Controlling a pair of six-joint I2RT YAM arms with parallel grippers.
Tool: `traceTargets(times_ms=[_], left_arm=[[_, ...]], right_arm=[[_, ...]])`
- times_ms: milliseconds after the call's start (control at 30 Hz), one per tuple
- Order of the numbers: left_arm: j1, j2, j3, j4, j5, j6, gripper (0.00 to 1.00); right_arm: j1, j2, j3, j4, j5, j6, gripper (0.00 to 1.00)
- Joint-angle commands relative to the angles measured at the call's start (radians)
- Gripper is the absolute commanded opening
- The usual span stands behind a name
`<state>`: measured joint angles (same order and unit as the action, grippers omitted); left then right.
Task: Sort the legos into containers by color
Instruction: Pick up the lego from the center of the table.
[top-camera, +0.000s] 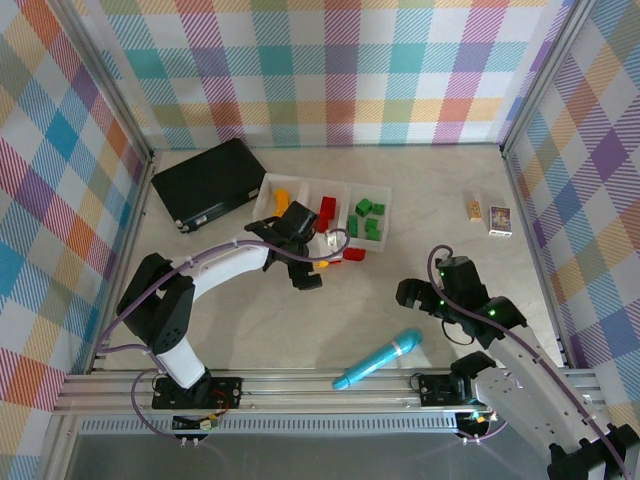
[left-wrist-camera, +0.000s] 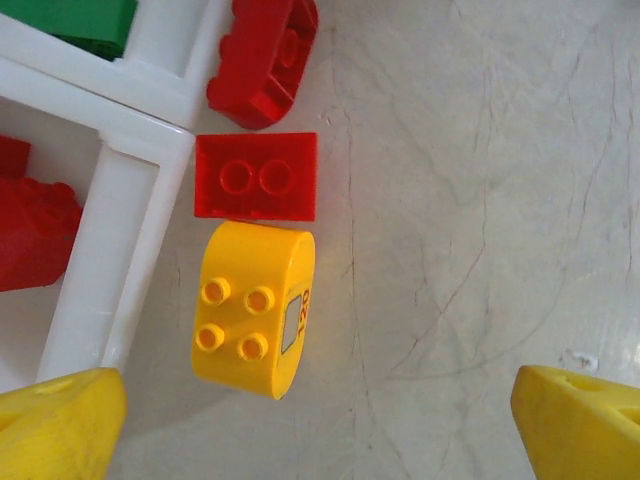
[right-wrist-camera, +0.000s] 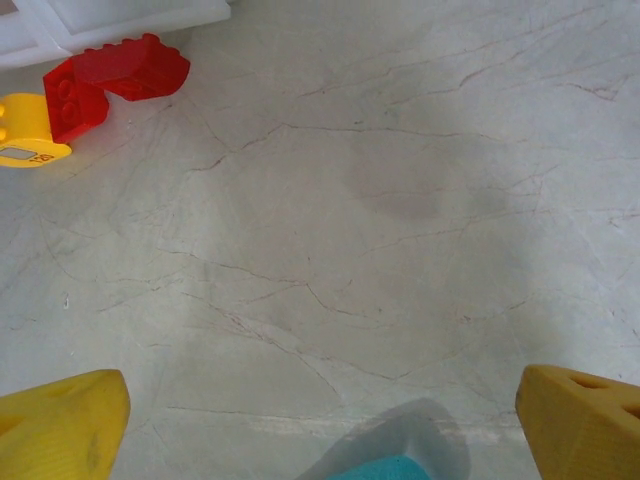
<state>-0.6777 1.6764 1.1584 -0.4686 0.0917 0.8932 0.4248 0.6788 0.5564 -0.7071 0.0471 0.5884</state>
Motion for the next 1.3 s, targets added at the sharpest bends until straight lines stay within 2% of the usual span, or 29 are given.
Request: traceTargets(times_ms=[0,133,267,633,867,1067,1267], left_arm=[[0.000,0.005,0.024,-0.085,-0.013,0.159,0.95],[0.002,0.028,0.017,-0.085,-0.025,0.202,0.94],[0.013,0.051,0.036,-0.046,0.002,0.173,0.94],[0.055,0.151,0.086,0.057,-0.019,0.167,0.95],[0.059,0.199,0.135,0.038,0.003,0.167,0.91],[0.058,0.236,0.170,-0.018,0.022,0.185,0.84],[0.058,0.248,0.169,-0.030,0.006,0.196,0.81]], right_arm=[[-0.005,-0.007,-0.004,0.023,0.020,-0.031,0.99],[-0.006,-0.007,-0.007,0.026,0.026,-0.030,0.99],[-0.006,-0.009,-0.014,0.024,0.025,-0.024,0.99],[-0.006,-0.004,-0.009,0.018,0.032,-0.024,0.99],[-0.006,0.011,-0.011,0.025,0.032,-0.030,0.99],[-0.006,0.016,-0.011,0.025,0.032,-0.032,0.99],[-0.007,0.017,-0.011,0.031,0.031,-0.036,0.99]])
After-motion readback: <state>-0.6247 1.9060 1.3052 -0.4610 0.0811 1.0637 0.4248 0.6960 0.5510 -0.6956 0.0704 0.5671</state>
